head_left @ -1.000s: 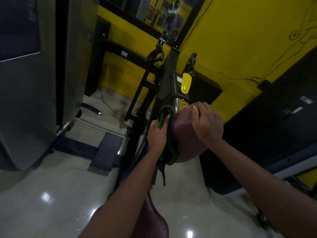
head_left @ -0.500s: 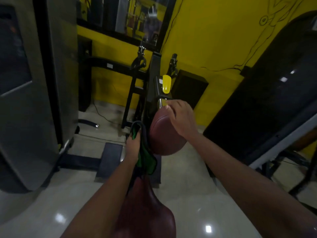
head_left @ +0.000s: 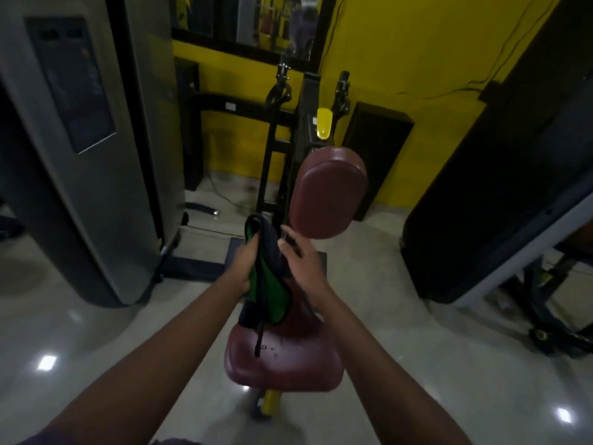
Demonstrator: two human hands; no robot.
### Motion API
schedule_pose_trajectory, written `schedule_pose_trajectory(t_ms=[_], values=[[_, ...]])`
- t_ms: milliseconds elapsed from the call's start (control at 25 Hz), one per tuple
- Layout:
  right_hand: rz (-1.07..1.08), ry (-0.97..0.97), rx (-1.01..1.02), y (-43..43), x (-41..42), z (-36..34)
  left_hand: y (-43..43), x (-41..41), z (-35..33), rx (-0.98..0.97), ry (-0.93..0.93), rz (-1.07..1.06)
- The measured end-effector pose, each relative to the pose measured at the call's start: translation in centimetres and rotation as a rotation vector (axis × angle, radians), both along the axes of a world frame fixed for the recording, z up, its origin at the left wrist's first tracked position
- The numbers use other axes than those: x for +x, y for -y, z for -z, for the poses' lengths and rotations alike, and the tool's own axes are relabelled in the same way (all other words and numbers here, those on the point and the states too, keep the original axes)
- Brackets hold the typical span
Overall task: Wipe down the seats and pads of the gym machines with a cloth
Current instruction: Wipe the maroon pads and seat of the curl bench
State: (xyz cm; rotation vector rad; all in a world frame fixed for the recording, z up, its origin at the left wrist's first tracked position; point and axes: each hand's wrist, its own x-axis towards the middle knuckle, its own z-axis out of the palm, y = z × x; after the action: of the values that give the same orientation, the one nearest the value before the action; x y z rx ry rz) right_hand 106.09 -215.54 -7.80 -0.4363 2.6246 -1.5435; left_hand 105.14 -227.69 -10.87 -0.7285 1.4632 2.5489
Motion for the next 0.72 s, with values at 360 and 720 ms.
schedule_pose_trajectory(t_ms=[360,720], values=[[0.274,0.330,-0.075,3.3,5.2,8.2,-1.4,7.4,3.4,0.299,0.125,0.137],[0.035,0.021,0.635,1.0,3.8,20.3,1.5,9.6,18.0,-0.478,0.363,-0.035]])
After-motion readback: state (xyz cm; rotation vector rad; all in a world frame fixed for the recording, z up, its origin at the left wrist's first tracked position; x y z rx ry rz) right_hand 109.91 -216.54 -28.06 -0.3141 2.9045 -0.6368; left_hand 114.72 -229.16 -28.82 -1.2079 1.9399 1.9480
